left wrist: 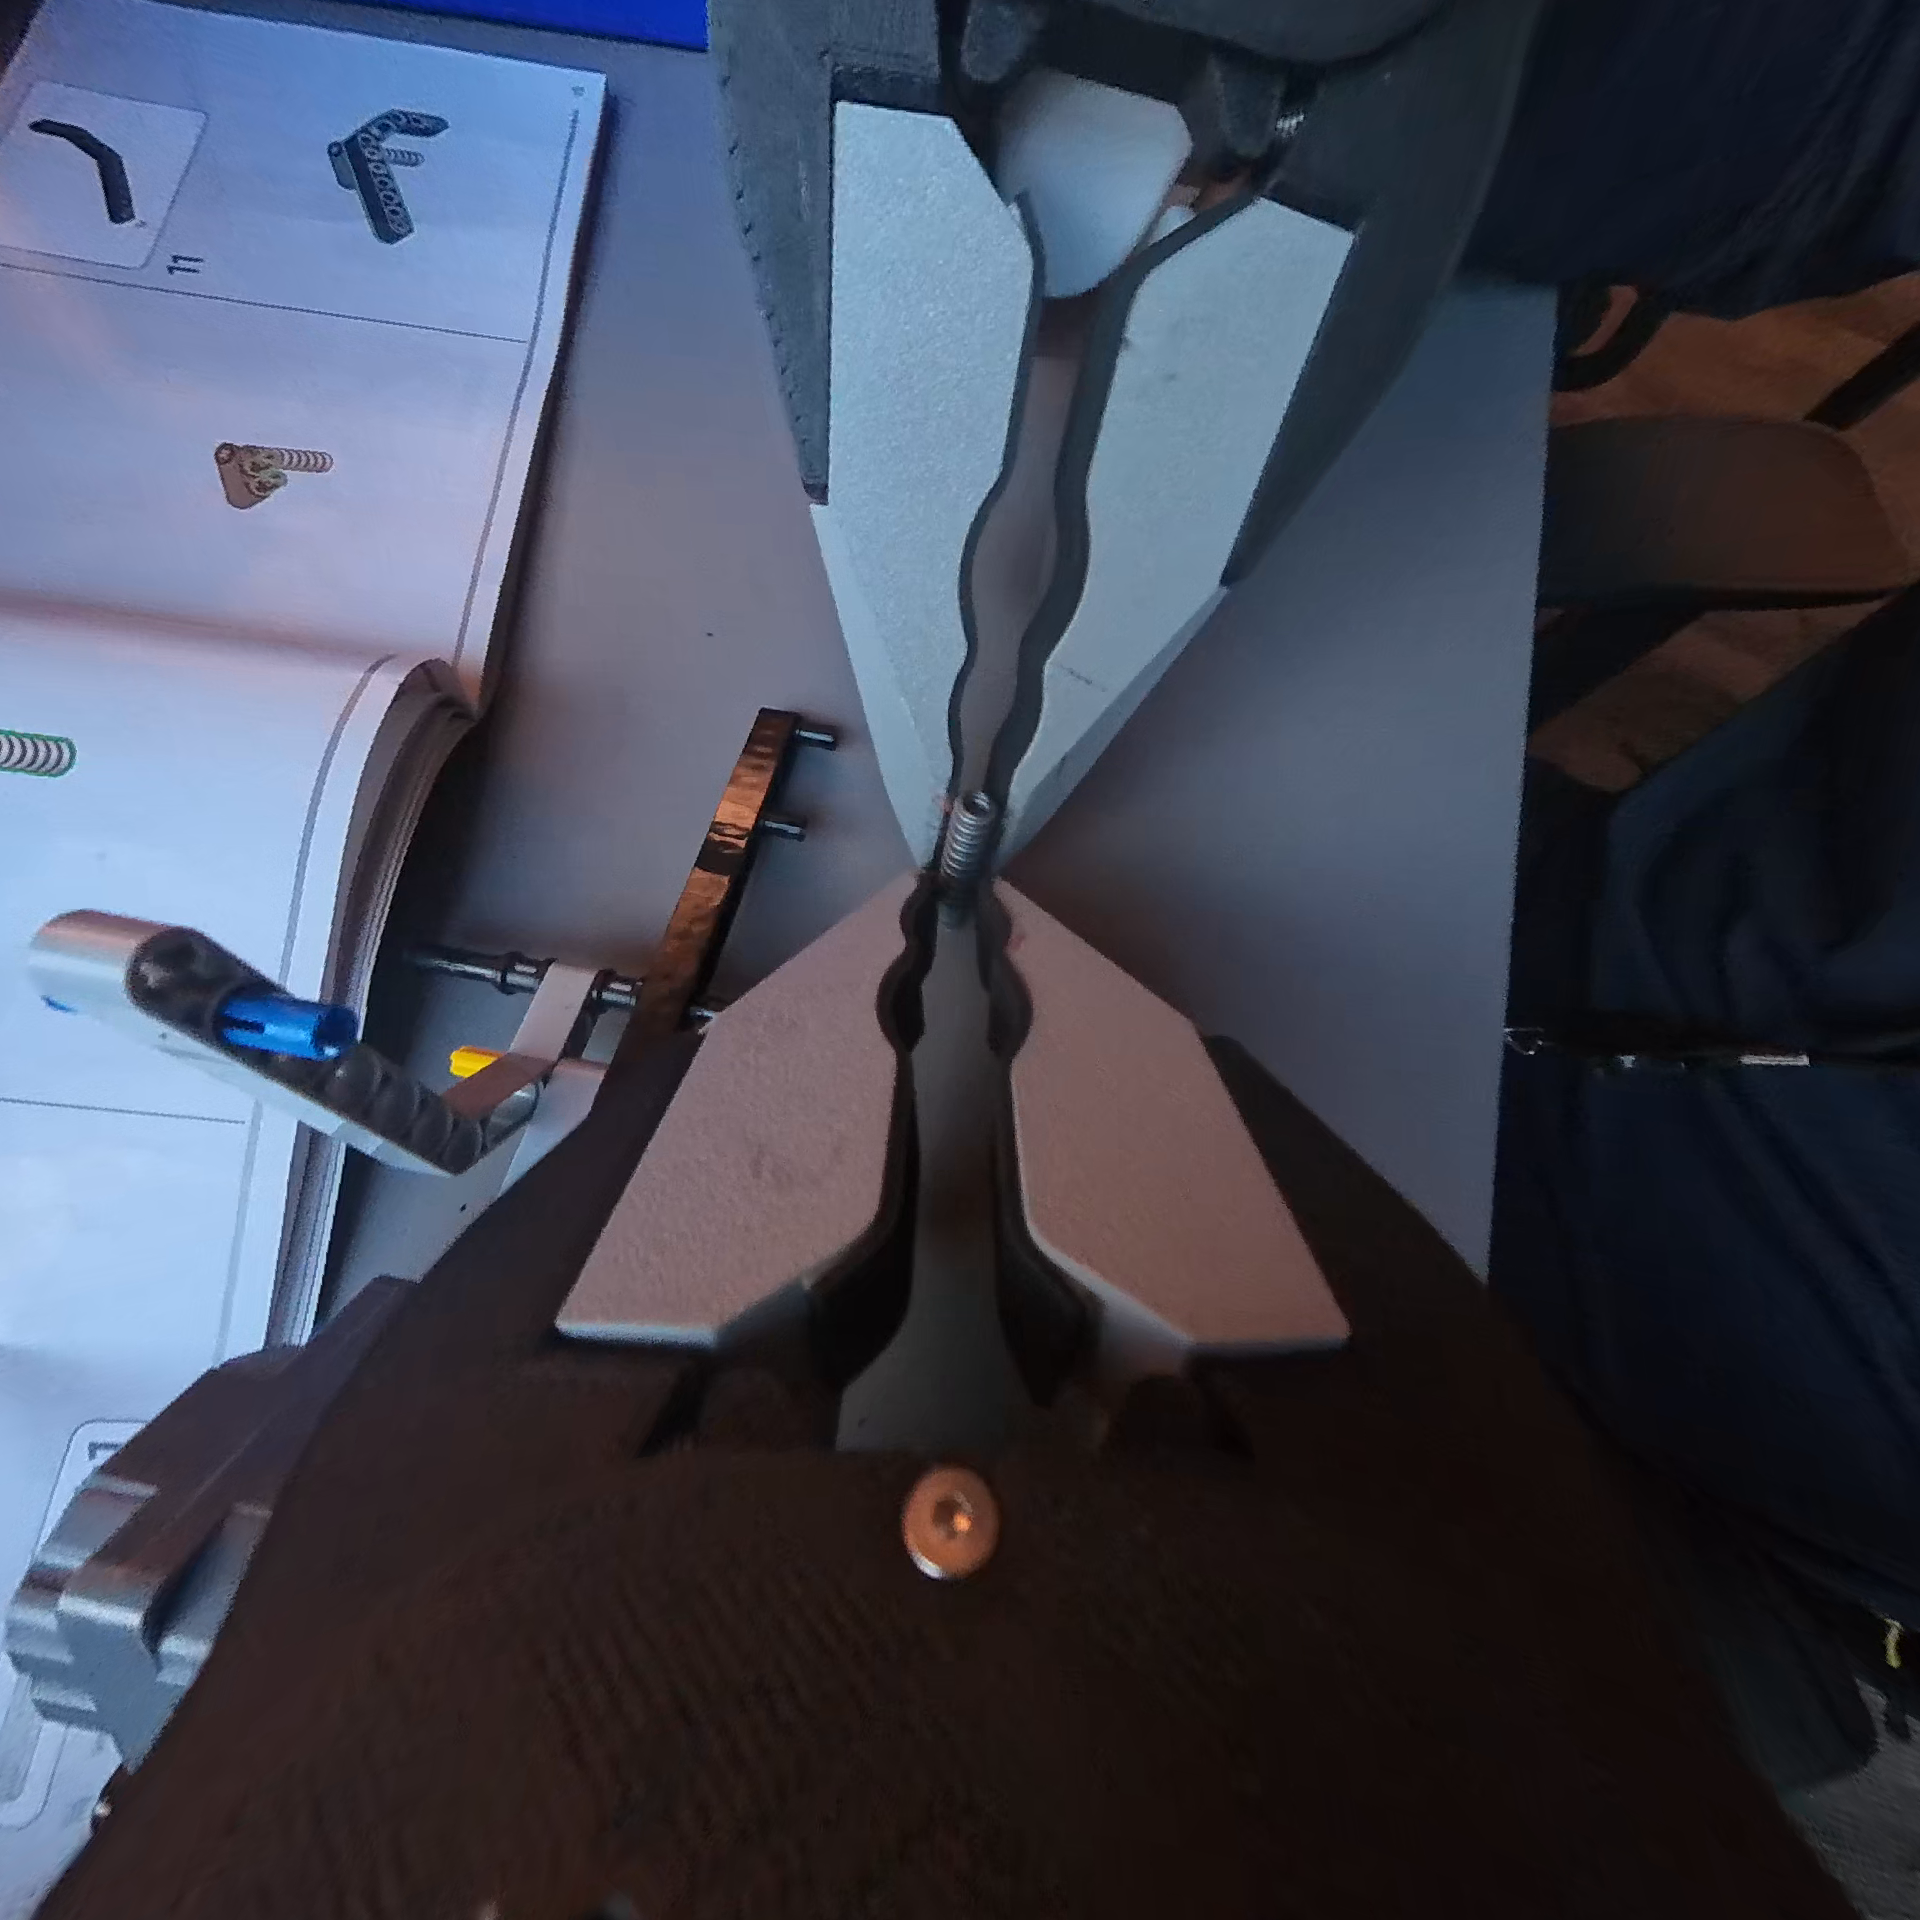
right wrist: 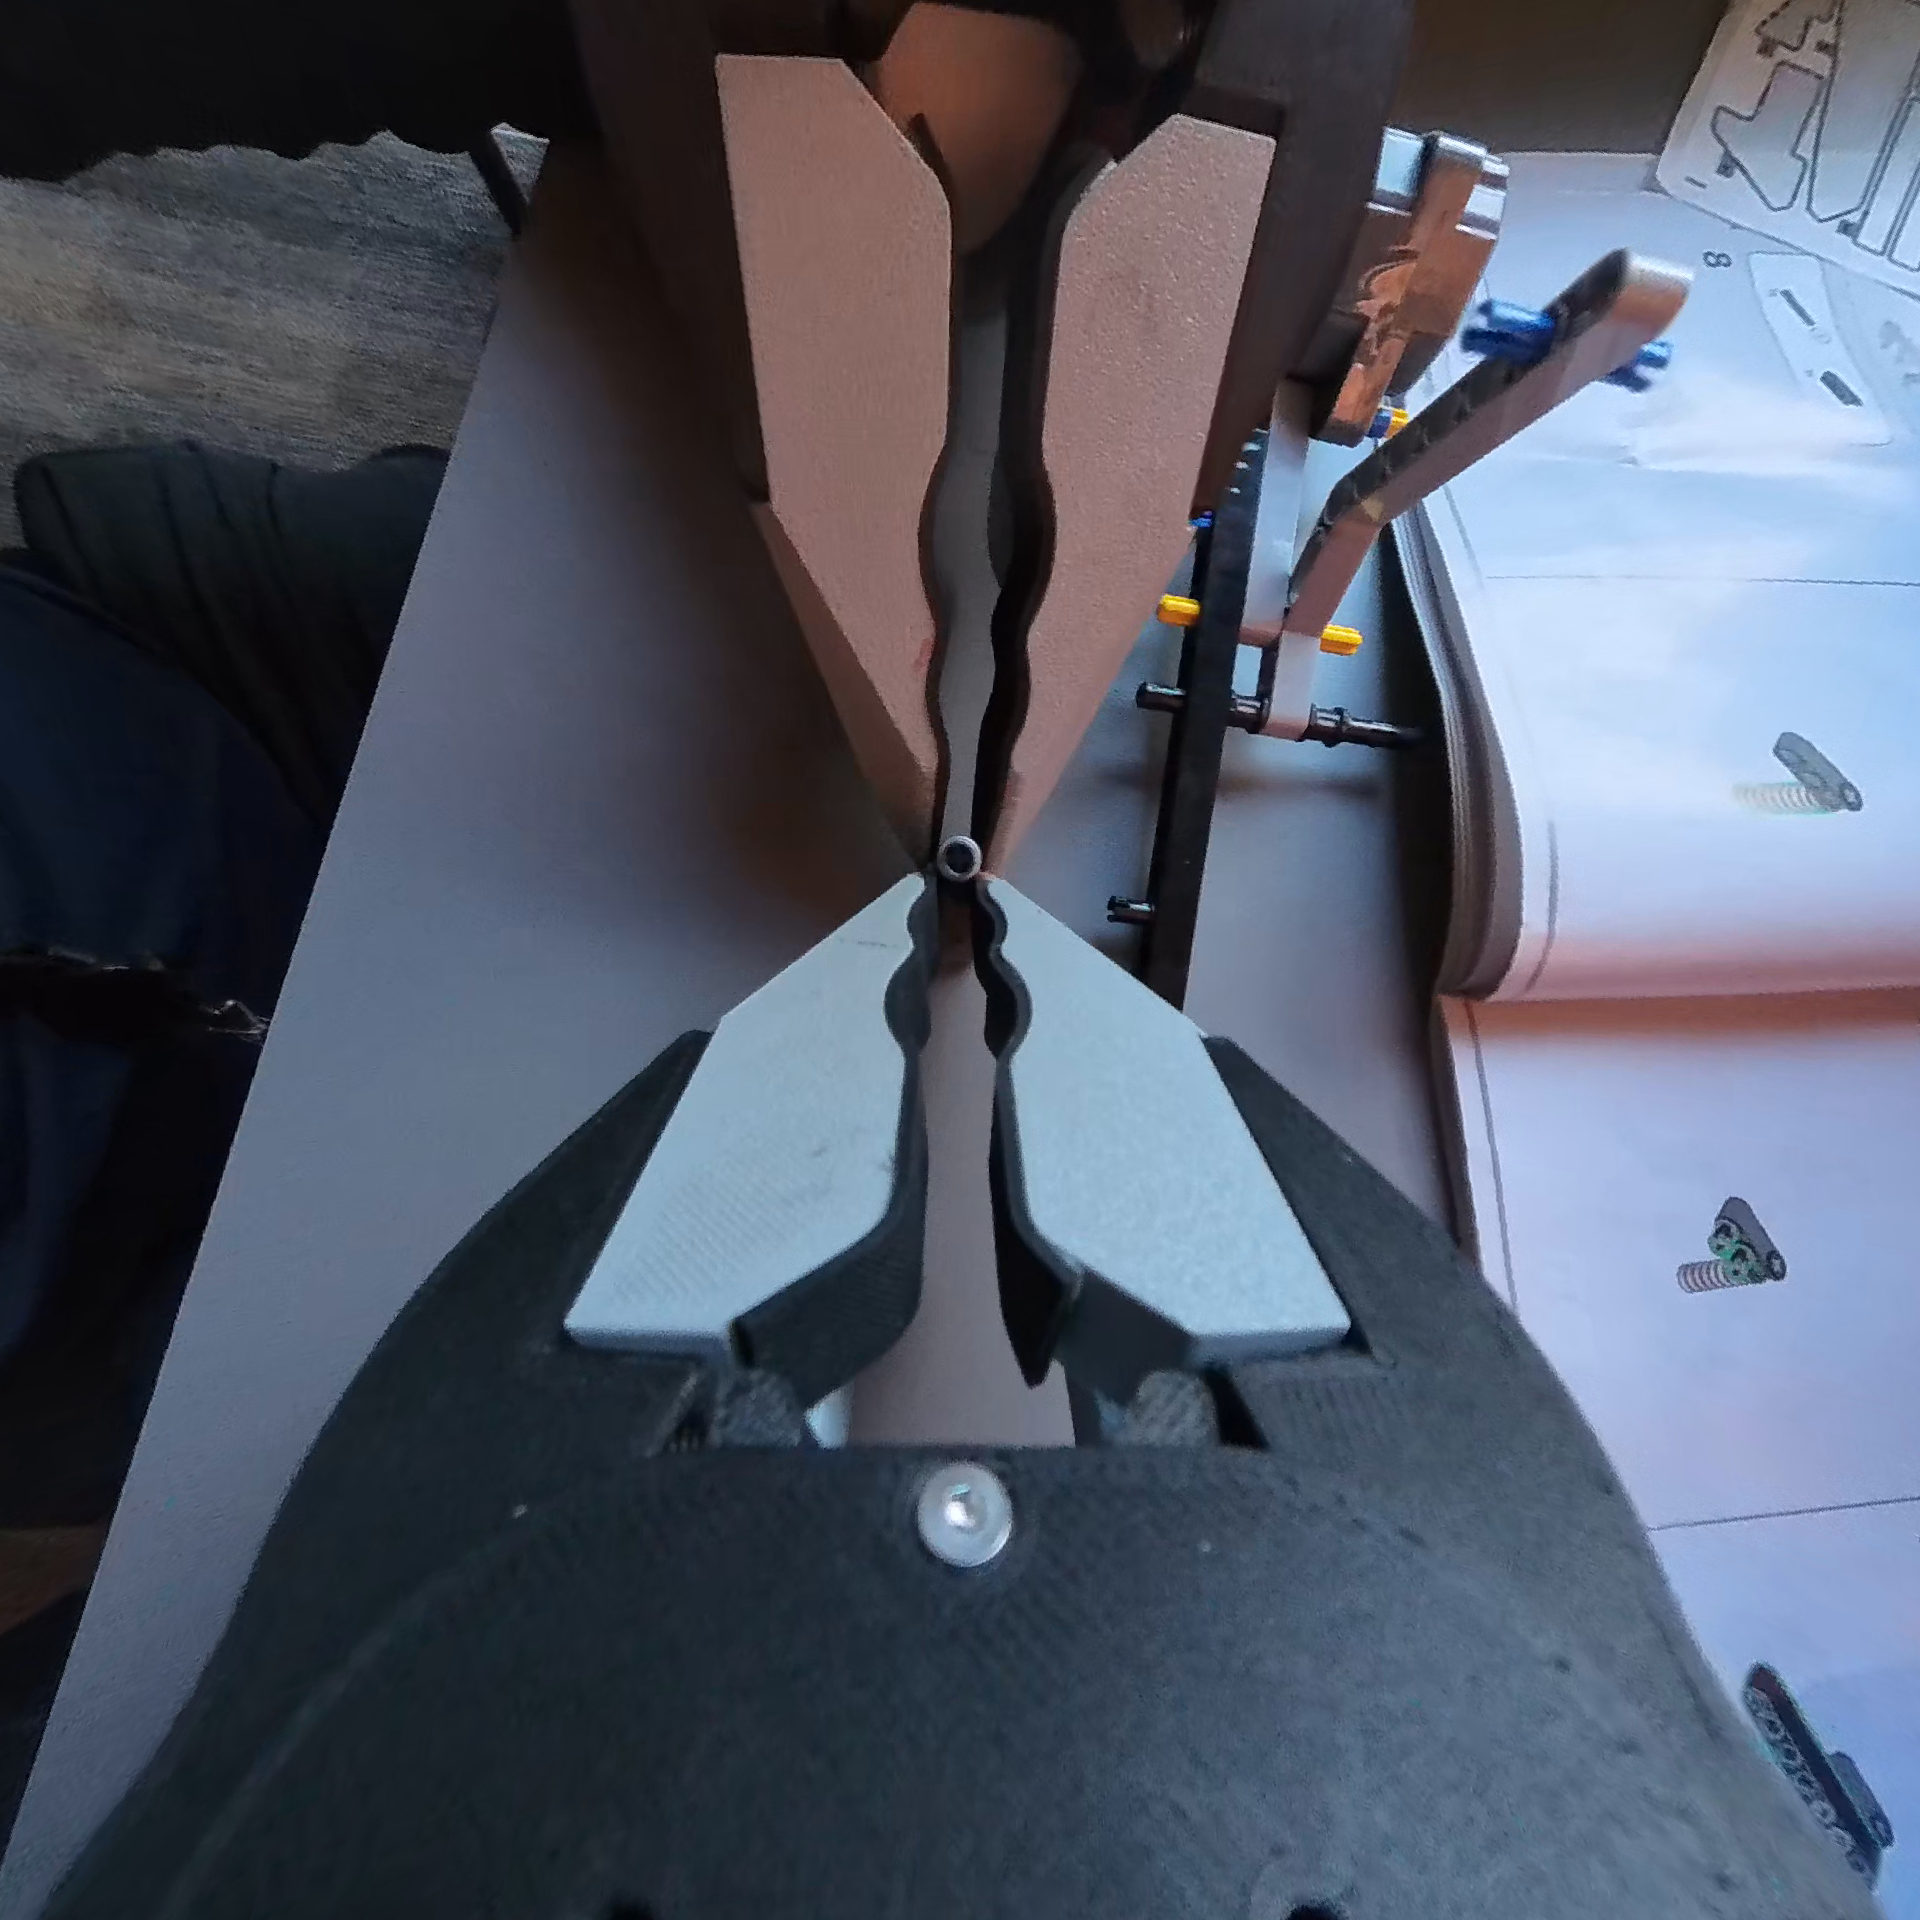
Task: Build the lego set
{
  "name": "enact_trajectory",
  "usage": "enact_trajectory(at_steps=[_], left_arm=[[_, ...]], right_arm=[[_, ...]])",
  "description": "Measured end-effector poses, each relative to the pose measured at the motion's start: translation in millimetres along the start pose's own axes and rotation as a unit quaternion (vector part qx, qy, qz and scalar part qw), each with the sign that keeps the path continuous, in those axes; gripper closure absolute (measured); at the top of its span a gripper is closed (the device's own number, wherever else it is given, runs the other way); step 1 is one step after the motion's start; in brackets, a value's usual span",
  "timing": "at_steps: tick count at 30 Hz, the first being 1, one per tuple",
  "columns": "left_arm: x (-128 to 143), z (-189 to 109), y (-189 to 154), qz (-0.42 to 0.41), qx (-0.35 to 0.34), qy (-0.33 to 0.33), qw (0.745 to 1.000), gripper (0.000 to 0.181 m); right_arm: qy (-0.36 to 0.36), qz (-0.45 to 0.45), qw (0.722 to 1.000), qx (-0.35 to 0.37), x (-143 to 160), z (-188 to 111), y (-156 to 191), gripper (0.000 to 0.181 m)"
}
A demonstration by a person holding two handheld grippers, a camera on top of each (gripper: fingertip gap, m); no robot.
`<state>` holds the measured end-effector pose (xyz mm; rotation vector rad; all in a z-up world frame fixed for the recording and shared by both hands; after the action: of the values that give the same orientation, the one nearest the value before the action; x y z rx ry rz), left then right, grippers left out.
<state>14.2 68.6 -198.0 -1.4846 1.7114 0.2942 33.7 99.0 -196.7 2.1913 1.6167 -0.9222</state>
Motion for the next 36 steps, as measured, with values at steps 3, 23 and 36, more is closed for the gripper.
enact_trajectory(at_steps=[3, 23, 36], left_arm=[[0.6, -0.2, 0.4, -0.001, 0.000, 0.001, 1.000, 0.176], [7.3, -3.0, 2.7, -0.015, -0.001, 0.013, 1.000, 0.177], [7.4, -3.0, 2.8, -0.030, 0.006, 0.014, 0.999, 0.177]], right_arm=[[0.000, 0.002, 1.000, -0.005, 0.0, 0.4, -0.4, 0.178], [0.092, -0.017, 0.995, -0.024, -4.9, 6.8, -1.6, 0.178], [0.055, 0.013, 0.998, -0.028, -4.2, 7.5, -2.0, 0.177]])
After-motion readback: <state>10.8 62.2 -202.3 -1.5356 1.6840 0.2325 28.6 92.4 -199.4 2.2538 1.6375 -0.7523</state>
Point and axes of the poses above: each gripper's, where its closed fingertips meet, z out along the fingers, x out of its underside, y = z × x across the jaws, the point moved 3 cm from there along -z, back along the fingers, and after that the axes turned 13 degrees about -z, right-handed, at the moved point
